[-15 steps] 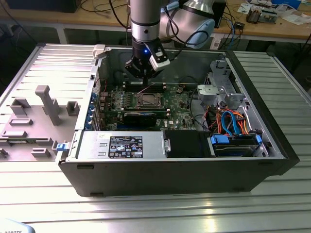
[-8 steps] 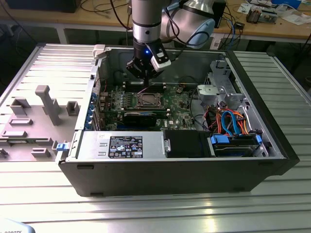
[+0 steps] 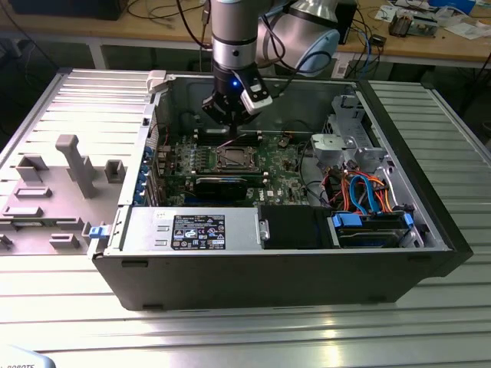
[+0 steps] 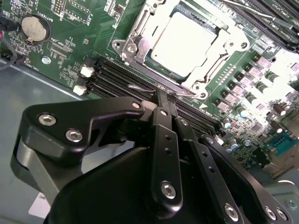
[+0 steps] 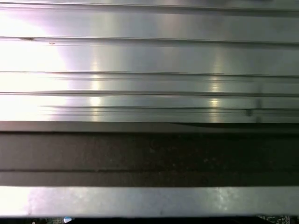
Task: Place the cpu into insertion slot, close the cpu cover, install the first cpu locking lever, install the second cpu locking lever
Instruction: 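Install the first cpu locking lever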
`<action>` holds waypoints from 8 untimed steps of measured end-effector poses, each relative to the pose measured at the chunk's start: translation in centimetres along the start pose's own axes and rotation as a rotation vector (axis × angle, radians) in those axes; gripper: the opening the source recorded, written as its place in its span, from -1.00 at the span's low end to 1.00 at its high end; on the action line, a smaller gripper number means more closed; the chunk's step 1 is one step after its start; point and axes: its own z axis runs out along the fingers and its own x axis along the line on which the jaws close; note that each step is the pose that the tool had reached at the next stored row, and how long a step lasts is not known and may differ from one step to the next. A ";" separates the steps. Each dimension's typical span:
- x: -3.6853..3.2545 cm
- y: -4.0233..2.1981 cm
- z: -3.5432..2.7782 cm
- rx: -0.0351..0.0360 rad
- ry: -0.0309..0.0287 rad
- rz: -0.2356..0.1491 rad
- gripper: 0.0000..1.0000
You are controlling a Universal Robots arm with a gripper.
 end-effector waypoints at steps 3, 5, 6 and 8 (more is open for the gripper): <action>-0.25 0.00 0.04 -0.0001 -0.0001 0.000 -0.79; -0.41 0.00 0.09 -0.0001 -0.0001 0.001 -0.79; -0.56 0.00 0.13 -0.0001 -0.0001 0.001 -0.79; -0.77 -0.01 0.20 0.0002 0.0000 0.001 -0.79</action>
